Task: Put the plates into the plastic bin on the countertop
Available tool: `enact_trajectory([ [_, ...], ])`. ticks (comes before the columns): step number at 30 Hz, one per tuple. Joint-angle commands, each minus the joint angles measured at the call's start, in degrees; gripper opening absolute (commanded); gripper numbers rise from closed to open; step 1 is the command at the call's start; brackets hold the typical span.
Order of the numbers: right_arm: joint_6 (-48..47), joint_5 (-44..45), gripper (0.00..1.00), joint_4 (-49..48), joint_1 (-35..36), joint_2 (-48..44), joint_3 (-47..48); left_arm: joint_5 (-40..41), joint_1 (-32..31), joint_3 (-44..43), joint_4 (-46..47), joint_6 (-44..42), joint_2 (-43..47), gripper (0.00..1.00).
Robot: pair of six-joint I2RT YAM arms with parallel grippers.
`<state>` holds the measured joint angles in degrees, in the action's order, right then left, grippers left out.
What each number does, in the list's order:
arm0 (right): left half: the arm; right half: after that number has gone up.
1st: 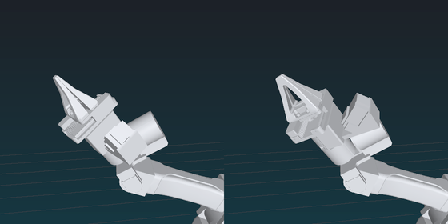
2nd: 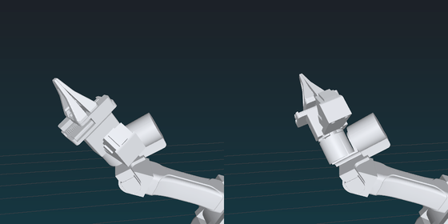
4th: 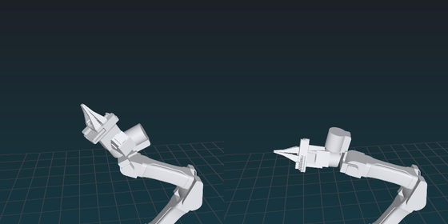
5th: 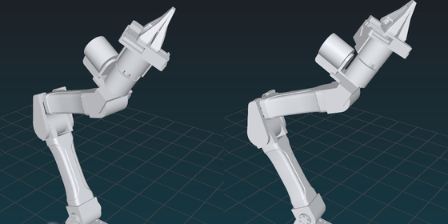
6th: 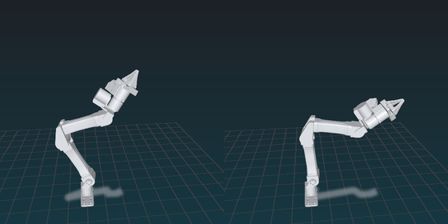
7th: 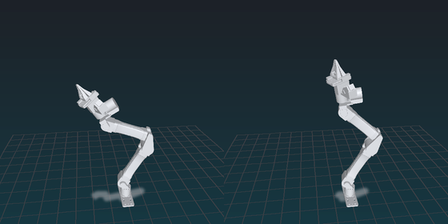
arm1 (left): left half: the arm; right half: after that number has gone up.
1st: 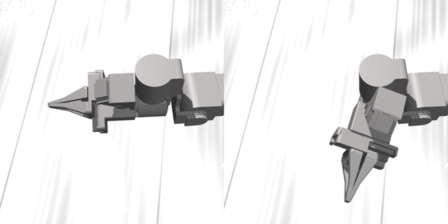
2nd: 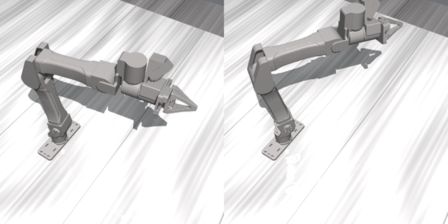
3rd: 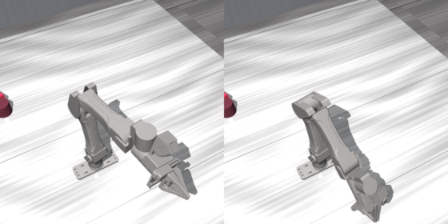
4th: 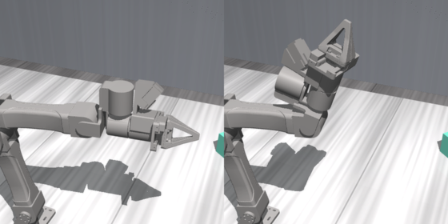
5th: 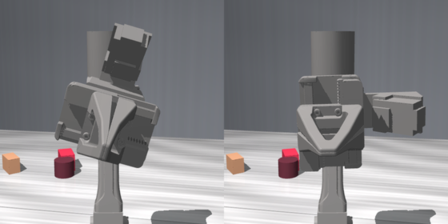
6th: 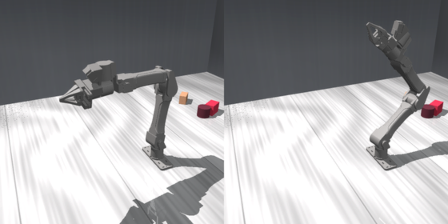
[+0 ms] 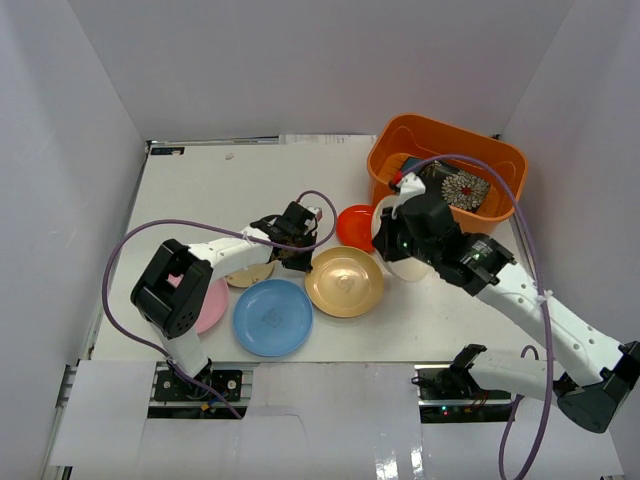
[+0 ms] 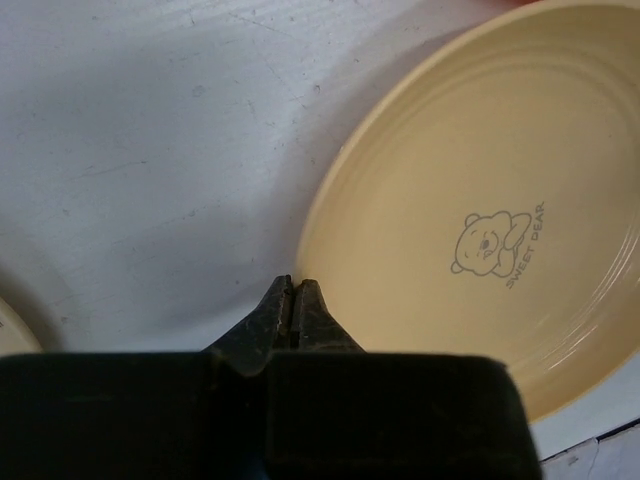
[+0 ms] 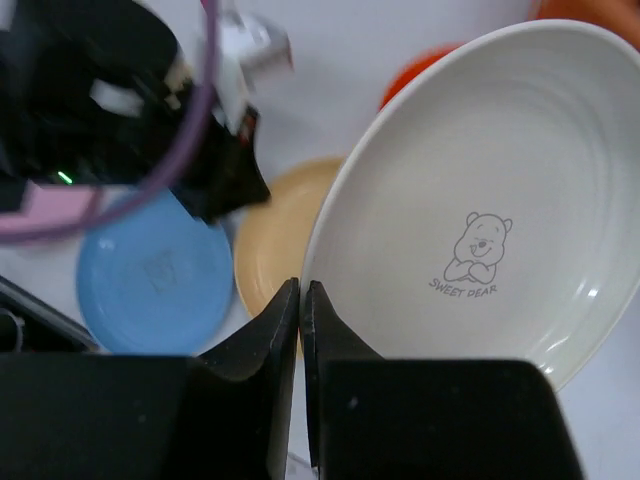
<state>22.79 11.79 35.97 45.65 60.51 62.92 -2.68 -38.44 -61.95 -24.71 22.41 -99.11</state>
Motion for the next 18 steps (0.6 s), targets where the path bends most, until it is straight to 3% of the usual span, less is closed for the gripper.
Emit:
enact_trajectory([
  [1, -6.23, 0.5, 0.08, -4.94, 0.23, 2.58, 10.88, -1.8, 0.2, -0.89, 1.59, 0.08, 2.51, 0.0],
  [6, -17.58, 17.03, 0.08, -5.82, -2.3, 14.18, 27.85, -3.12, 0.2, -0.19, 3.09, 0.44, 4.19, 0.0],
  [7, -19.08, 16.6, 0.08, -6.17, -4.41, 15.94, 29.79, -3.3, 0.2, -0.1, 3.26, 0.52, 4.45, 0.0],
  [11, -22.25, 1.59, 0.08, -13.37, -21.96, 23.49, 32.62, -4.44, 0.2, 0.69, 4.49, 0.7, 6.29, 0.0],
  [18, -23.76, -1.42, 0.08, -13.55, -31.49, 41.43, 40.18, -5.93, 0.2, 1.66, 5.9, 1.4, 10.95, 0.0],
])
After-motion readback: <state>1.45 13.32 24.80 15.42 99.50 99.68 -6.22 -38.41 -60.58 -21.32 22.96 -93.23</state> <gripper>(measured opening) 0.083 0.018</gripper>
